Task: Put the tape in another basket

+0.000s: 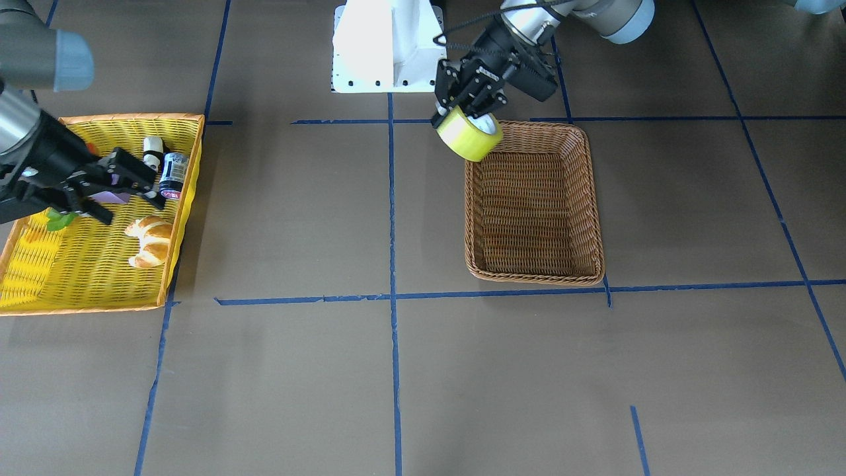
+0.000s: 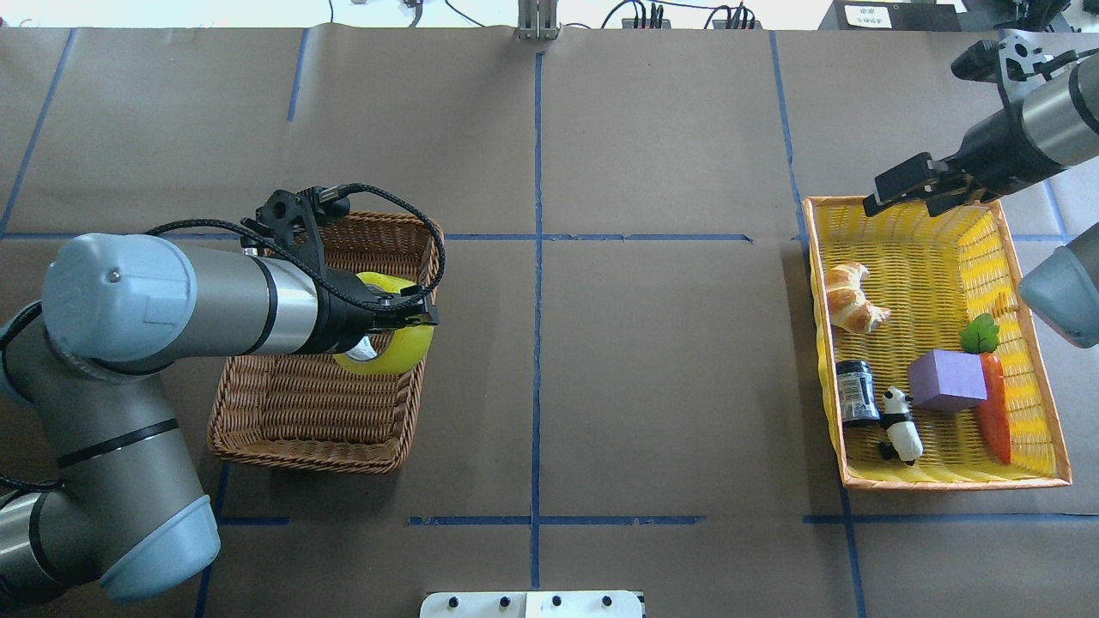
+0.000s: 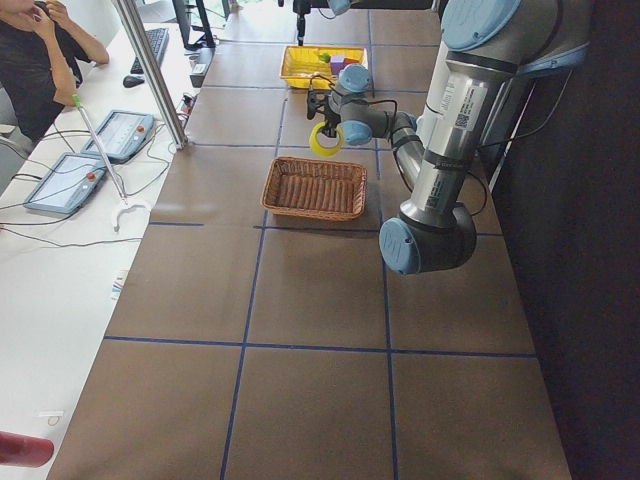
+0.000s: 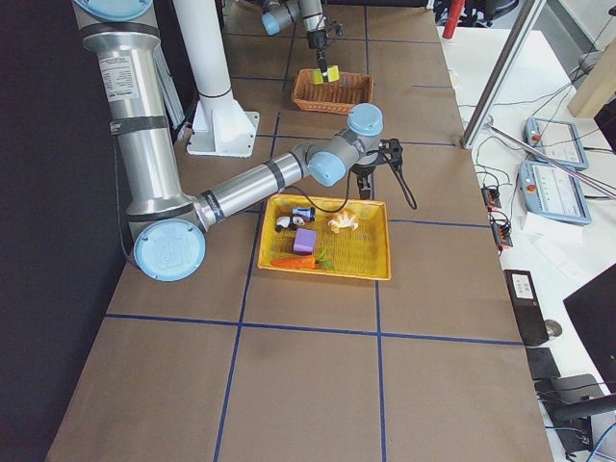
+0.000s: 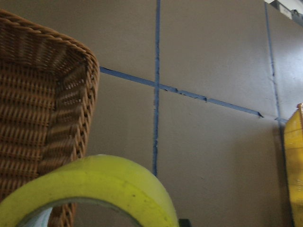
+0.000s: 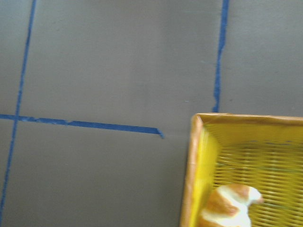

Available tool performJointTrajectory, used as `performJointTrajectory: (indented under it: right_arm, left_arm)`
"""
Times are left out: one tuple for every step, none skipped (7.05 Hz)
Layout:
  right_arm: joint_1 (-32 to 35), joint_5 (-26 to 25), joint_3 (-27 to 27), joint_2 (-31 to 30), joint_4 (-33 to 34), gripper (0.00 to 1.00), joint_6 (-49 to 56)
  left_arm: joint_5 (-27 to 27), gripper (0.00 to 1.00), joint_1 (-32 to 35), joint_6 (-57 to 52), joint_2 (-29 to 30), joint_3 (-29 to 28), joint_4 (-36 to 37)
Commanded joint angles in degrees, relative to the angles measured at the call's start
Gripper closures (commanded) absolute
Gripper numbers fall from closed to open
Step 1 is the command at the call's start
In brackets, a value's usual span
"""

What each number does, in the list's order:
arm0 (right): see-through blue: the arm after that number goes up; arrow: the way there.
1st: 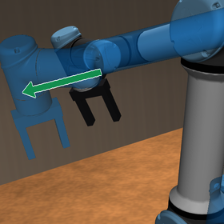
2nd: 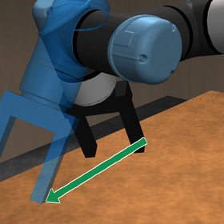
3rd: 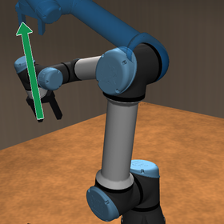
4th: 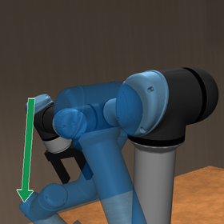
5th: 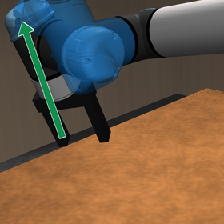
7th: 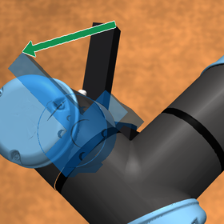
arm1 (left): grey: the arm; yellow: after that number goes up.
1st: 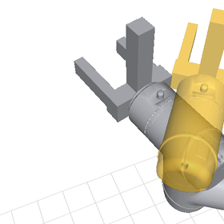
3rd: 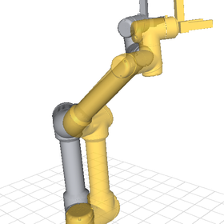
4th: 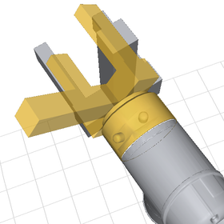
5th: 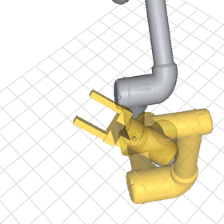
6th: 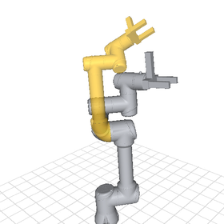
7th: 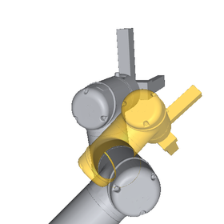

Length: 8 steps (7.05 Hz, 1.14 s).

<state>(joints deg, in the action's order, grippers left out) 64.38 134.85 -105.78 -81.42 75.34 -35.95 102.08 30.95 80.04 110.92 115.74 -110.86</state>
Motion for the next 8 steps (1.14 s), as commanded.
performJointTrajectory:
  right_arm:
    - [5.6,0.1,-1.0,-4.4,6.5,0.0,16.6]
    - [6.3,0.3,-1.4,-5.1,7.1,0.0,17.8]
    - [6.1,0.4,-1.4,-5.2,7.1,0.0,17.8]
    - [6.5,0.8,-1.4,-5.3,7.1,0.0,17.8]
    - [6.8,0.9,-2.2,-6.2,7.1,0.0,17.8]
    - [7.5,1.4,-2.6,-6.7,7.1,0.0,18.3]
    - [9.4,3.0,-2.6,-8.3,7.2,0.0,21.7]
    - [12.1,4.0,-2.6,-10.6,7.2,0.0,25.8]
  left_arm:
    - [0.0,1.0,1.5,-9.4,0.2,-2.9,9.7]
    - [0.2,0.88,1.2,-9.6,0.3,-6.5,9.3]
    - [0.2,0.41,0.9,-10.7,1.4,-9.0,9.3]
    - [0.2,0.07,0.8,-12.7,1.4,-9.3,9.7]
    - [0.1,0.0,0.8,-13.2,1.3,-9.2,9.9]
    - [1.8,0.0,1.5,-16.3,1.1,-9.0,10.8]
    - [5.4,0.0,4.3,-24.5,0.9,-8.1,13.4]
    - [9.9,0.0,8.5,-30.7,-1.2,-7.7,13.9]
